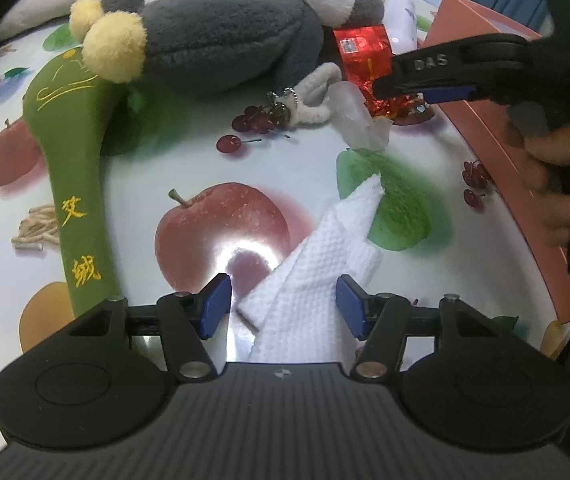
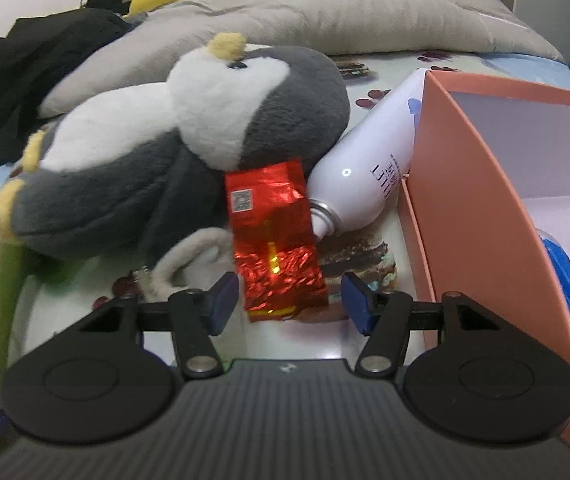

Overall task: Organize soft objects
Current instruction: 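Grasp the white towel with the left gripper while the right grasps the red tea packet, then lift the white towel and red tea packet and carry them over the pink box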

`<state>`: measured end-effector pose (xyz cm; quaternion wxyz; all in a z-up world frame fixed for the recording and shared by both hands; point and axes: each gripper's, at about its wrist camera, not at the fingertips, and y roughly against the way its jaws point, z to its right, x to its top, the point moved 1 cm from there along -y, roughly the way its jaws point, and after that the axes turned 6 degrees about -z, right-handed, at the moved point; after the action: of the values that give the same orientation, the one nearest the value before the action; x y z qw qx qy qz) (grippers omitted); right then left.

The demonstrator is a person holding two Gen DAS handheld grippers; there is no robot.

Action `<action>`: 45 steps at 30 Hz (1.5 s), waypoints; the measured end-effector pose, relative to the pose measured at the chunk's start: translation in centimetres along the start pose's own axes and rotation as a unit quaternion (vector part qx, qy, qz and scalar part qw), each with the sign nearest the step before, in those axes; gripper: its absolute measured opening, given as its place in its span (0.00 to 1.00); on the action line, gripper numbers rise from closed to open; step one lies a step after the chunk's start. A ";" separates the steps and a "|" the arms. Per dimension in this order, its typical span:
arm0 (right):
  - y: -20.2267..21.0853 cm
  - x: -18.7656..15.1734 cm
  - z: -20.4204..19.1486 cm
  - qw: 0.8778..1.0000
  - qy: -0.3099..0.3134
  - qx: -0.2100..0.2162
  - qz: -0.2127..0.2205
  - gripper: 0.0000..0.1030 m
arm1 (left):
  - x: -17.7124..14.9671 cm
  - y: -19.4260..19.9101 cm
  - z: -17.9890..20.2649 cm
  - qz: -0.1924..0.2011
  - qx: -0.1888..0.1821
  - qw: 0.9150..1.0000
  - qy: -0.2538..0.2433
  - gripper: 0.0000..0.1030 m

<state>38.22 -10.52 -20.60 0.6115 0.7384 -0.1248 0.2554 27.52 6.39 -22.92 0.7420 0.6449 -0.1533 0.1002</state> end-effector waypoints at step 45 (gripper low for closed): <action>8.0 -5.3 -0.5 0.999 0.020 0.027 -0.017 0.51 | -3.6 6.6 2.0 0.046 -0.015 0.994 0.094 0.14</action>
<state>29.71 -12.48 -16.63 0.5981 0.7513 -0.0933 0.2629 21.65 5.57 -17.83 0.7574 0.6135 -0.1135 0.1923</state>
